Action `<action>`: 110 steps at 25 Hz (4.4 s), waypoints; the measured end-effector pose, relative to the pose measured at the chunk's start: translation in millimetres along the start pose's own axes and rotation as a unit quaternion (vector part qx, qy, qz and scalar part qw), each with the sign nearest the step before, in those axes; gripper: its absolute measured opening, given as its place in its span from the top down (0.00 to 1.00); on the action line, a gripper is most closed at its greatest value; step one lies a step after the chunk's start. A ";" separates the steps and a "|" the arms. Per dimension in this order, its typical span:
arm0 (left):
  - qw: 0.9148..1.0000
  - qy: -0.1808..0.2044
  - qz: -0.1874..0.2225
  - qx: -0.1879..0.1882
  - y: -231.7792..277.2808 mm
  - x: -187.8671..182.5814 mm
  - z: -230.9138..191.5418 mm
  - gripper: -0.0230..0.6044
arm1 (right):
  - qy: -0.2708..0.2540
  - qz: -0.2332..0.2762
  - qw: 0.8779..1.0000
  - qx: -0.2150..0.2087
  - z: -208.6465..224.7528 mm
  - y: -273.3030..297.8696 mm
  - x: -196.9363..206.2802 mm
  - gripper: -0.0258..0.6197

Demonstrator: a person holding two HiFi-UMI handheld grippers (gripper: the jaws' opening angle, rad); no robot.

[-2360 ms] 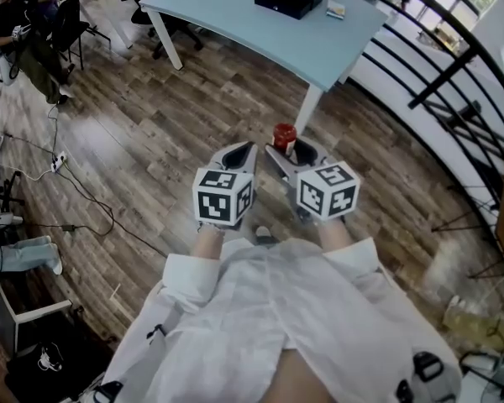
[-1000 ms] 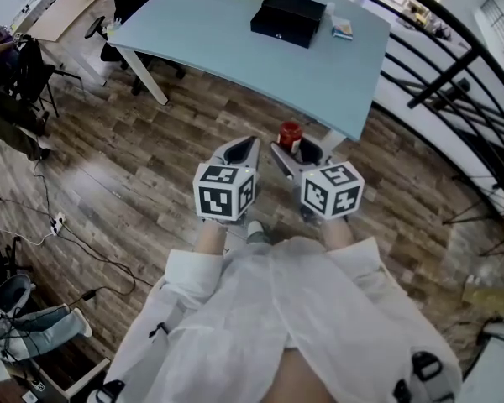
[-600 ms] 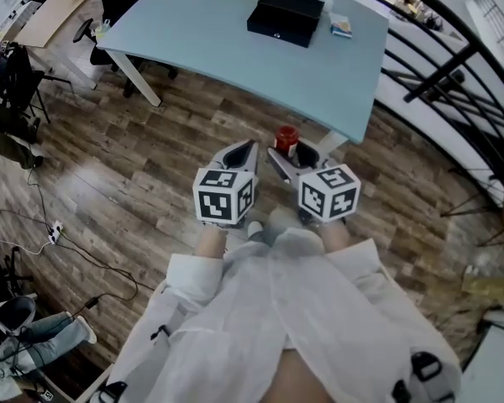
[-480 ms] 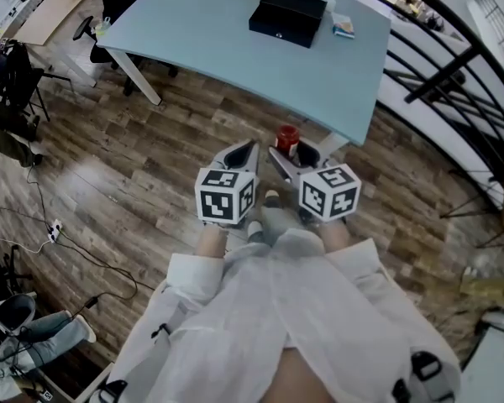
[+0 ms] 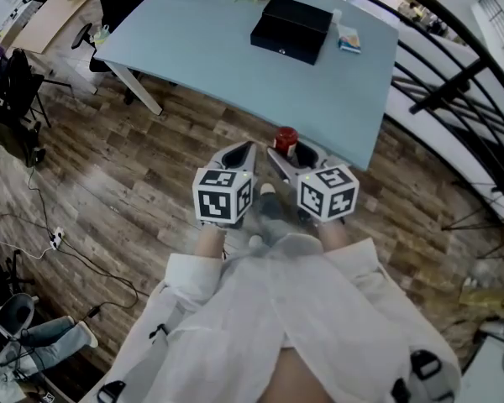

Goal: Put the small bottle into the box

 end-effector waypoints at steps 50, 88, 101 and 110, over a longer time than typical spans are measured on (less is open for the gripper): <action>0.995 0.044 -0.058 0.071 217.5 -173.0 -118.9 0.96 | 0.056 0.029 0.994 0.085 178.6 171.9 -152.2 0.64; 0.973 -0.026 -0.130 0.188 299.0 -157.2 -184.0 0.96 | -0.091 -0.140 0.976 0.143 259.0 296.4 -171.6 0.64; 0.971 -0.049 -0.148 0.184 314.9 -147.2 -192.7 0.96 | -0.162 -0.216 0.956 0.113 273.5 327.8 -147.5 0.64; 0.968 -0.061 -0.157 0.185 318.5 -142.0 -192.8 0.96 | -0.195 -0.278 0.936 0.096 276.8 339.3 -124.3 0.64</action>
Point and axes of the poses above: the fingertips, and each gripper's own axes: y forward along the fingers, z to its right, x out of its underside, the point moved 1 cm from there along -y, backward along the fingers, and after that the axes turned 9 degrees about x, right-handed, at the moved point
